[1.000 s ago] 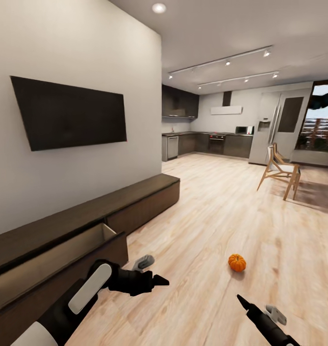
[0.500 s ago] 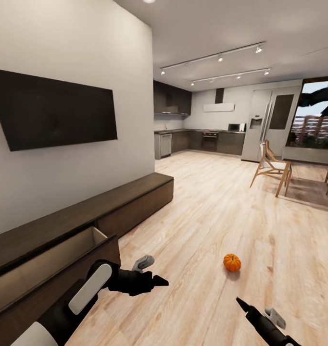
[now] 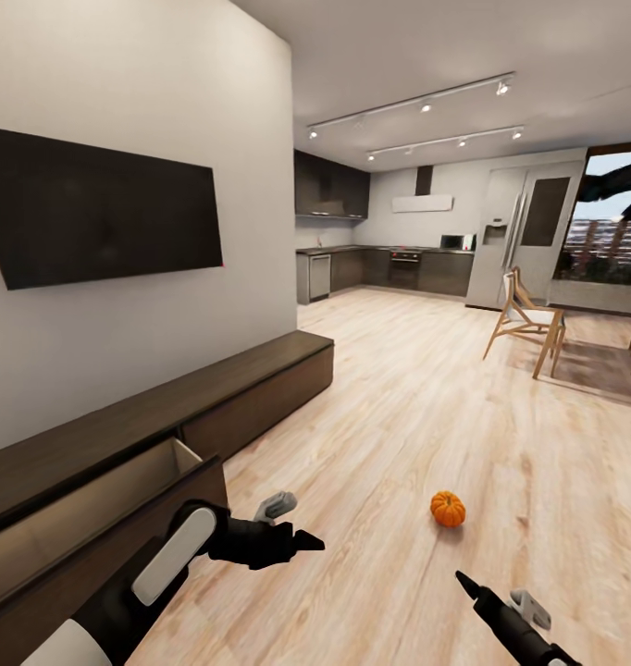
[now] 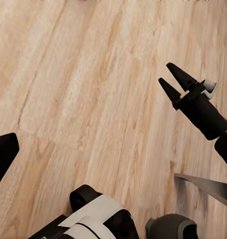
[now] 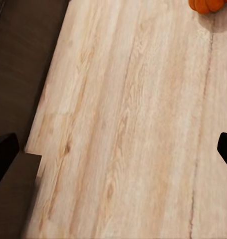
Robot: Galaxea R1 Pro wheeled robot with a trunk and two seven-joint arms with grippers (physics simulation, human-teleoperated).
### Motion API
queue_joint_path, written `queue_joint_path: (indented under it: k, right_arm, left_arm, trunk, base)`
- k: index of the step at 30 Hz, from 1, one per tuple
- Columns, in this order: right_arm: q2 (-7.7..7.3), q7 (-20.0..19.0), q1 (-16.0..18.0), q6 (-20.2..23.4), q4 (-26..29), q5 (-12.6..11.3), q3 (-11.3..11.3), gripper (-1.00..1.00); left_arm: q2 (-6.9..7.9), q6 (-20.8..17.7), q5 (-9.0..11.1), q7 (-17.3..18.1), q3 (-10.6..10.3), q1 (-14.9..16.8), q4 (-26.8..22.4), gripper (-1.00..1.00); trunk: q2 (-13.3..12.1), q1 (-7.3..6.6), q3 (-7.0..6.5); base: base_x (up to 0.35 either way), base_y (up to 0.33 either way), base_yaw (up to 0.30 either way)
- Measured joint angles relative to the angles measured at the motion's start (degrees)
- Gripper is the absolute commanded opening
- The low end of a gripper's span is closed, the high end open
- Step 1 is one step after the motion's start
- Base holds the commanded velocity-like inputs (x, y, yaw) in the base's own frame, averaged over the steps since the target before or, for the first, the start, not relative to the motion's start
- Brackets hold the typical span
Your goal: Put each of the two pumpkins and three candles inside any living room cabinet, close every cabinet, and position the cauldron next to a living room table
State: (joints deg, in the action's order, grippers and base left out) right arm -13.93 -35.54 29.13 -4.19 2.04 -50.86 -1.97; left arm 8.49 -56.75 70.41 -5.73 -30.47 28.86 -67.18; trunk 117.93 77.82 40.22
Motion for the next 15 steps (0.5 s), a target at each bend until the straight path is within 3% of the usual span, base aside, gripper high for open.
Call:
queue_joint_path:
  k: [6,15]
  right_arm:
    - [0.00,-0.2,0.0,-0.3,0.1,-0.2,0.2,1.00]
    - [0.00,-0.2,0.0,-0.3,0.0,-0.3,0.3,1.00]
  left_arm:
    - [-0.01,0.0,0.0,0.0,0.0,0.0,0.0,1.00]
    - [0.00,0.0,0.0,0.0,0.0,0.0,0.0,1.00]
  trunk:
    - [0.0,0.00,0.00]
    - [0.0,0.01,0.00]
  base:
    - [0.122,-0.121,-0.016]
    - [0.103,-0.111,-0.252]
